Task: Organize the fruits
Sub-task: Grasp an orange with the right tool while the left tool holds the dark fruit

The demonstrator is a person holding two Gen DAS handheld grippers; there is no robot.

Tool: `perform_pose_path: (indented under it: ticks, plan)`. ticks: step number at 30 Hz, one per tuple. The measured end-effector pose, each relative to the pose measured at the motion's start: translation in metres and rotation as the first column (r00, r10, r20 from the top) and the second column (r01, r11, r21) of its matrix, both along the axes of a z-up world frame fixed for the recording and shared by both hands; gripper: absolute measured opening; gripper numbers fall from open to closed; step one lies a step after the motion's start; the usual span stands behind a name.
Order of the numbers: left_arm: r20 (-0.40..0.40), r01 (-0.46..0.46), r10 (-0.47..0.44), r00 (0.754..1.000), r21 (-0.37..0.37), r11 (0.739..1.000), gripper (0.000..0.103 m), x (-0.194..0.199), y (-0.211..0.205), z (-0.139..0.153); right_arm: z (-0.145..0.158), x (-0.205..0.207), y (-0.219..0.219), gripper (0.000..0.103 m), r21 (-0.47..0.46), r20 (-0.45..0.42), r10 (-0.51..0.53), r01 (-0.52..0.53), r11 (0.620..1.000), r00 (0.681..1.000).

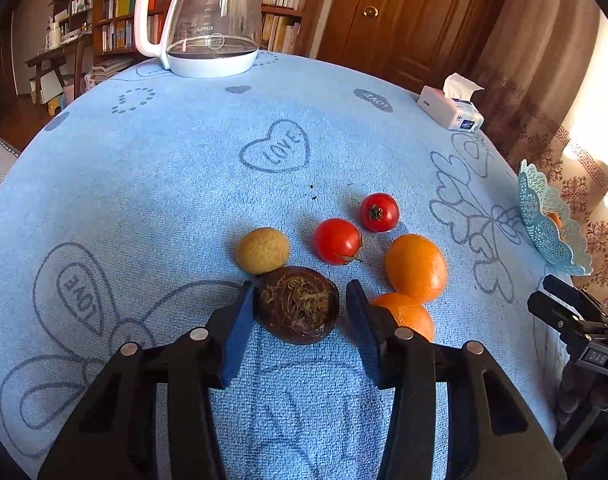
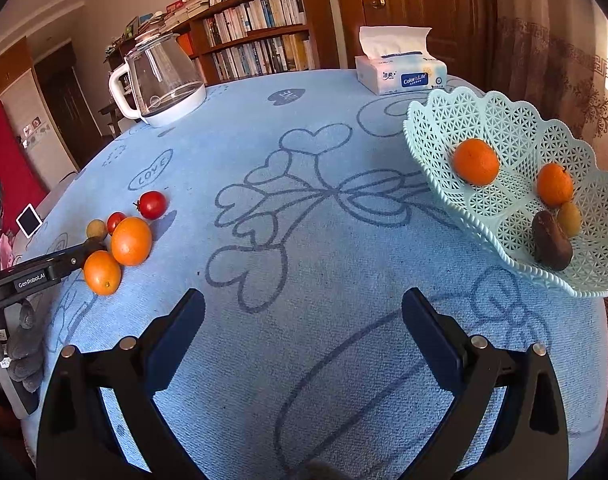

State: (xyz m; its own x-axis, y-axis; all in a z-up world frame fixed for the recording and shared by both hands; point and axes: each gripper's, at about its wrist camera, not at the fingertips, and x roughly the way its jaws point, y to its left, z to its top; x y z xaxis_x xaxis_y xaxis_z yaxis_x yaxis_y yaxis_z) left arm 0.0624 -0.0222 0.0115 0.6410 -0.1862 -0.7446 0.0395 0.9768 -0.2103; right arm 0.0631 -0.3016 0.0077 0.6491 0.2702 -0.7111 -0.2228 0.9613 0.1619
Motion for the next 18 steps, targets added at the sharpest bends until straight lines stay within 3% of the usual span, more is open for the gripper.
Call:
perform_pose_path:
  ticks: [10, 18]
  plan:
    - [0.002, 0.03, -0.03, 1.0, -0.006, 1.0, 0.042, -0.02, 0.002, 0.002, -0.009, 0.007, -0.001, 0.1, 0.006, -0.061, 0.01, -0.009, 1.0, 0.998]
    - [0.045, 0.025, -0.027, 0.999, 0.047, 0.999, 0.042, -0.041, 0.014, 0.015, -0.012, 0.008, 0.004, 0.1, -0.028, -0.077, 0.012, -0.014, 1.0, 0.997]
